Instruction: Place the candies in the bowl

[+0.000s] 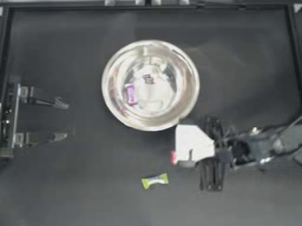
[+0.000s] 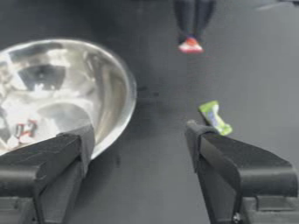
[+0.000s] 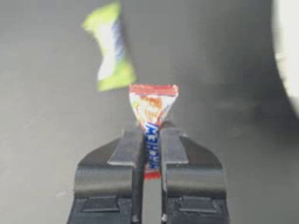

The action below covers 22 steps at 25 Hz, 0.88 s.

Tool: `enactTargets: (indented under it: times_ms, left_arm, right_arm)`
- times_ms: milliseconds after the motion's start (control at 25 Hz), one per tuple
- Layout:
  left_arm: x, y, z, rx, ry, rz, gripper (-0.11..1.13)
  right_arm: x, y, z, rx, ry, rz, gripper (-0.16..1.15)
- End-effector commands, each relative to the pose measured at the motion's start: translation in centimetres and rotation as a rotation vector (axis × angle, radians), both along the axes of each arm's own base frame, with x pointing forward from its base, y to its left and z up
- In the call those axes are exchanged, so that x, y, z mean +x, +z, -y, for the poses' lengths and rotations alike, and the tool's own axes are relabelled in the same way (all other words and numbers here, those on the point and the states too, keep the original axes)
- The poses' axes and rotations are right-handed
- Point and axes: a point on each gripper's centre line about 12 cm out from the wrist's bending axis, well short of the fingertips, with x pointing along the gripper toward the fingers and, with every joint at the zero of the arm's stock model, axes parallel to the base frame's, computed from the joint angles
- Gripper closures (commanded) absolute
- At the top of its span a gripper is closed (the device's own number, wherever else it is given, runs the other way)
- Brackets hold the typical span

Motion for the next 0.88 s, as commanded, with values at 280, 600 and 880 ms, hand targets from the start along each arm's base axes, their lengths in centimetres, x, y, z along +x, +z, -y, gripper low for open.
enactTargets:
  times_ms: [280, 600, 880]
  left_arm:
    - [0.2, -0.2, -0.1, 0.001, 0.009, 0.011, 0.07]
    - [0.2, -0.1, -0.2, 0.003, 0.011, 0.020, 0.07]
    - [0.3, 0.1, -0.2, 0.004, 0.013, 0.029, 0.07]
  right_arm:
    - [-0.8, 4.5, 7.0, -0.142, -0.037, 0.271, 0.65]
    - [-1.1, 3.9, 12.9, -0.217, -0.067, 0.414, 0.66]
    - [0.2, 2.4, 15.1, -0.209, -0.073, 0.445, 0.66]
